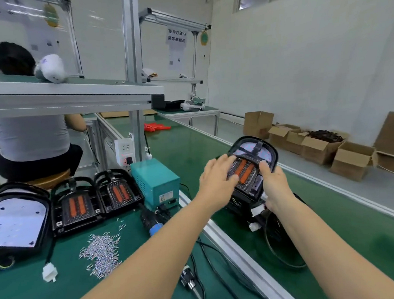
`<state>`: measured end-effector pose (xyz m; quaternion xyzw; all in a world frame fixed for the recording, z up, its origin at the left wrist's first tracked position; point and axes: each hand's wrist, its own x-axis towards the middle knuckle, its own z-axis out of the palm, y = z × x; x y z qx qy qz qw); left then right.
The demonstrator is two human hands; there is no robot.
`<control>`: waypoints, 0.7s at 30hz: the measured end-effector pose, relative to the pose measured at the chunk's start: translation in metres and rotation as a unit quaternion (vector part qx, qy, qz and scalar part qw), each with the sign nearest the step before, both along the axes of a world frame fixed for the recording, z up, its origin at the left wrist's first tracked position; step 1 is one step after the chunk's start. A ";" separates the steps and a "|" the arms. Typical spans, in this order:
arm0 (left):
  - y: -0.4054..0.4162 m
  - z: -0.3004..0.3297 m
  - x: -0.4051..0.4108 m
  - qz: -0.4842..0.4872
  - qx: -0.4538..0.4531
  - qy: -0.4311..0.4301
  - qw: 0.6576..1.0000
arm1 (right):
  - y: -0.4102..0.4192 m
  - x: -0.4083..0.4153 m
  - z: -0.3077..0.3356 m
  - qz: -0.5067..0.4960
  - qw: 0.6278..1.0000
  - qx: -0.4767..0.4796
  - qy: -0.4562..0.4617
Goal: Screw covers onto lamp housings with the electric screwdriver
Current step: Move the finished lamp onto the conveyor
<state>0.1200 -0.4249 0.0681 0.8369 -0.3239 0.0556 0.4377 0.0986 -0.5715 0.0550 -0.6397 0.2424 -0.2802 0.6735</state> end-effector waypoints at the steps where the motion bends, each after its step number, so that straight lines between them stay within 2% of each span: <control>1: -0.004 -0.004 -0.002 -0.001 0.042 -0.015 0.999 | -0.004 0.002 0.001 -0.010 1.000 -0.002 0.006; 5: -0.015 -0.025 -0.009 -0.045 0.176 -0.067 0.981 | -0.019 0.014 0.000 -0.035 0.997 -0.034 0.054; 8: -0.020 -0.039 -0.010 -0.068 0.247 -0.069 0.964 | -0.024 0.019 -0.005 -0.052 0.988 -0.071 0.127; 12: -0.026 -0.044 -0.009 -0.090 0.285 -0.063 0.952 | -0.037 0.022 -0.007 -0.054 0.971 -0.128 0.192; 16: -0.025 -0.045 -0.008 -0.096 0.306 -0.070 0.944 | -0.040 0.025 -0.006 -0.043 0.963 -0.158 0.215; 18: -0.025 -0.046 -0.008 -0.094 0.313 -0.075 0.942 | -0.037 0.025 -0.008 -0.048 0.945 -0.205 0.251; 21: -0.031 -0.045 -0.012 -0.097 0.330 -0.093 0.934 | -0.037 0.017 -0.012 -0.072 0.888 -0.318 0.325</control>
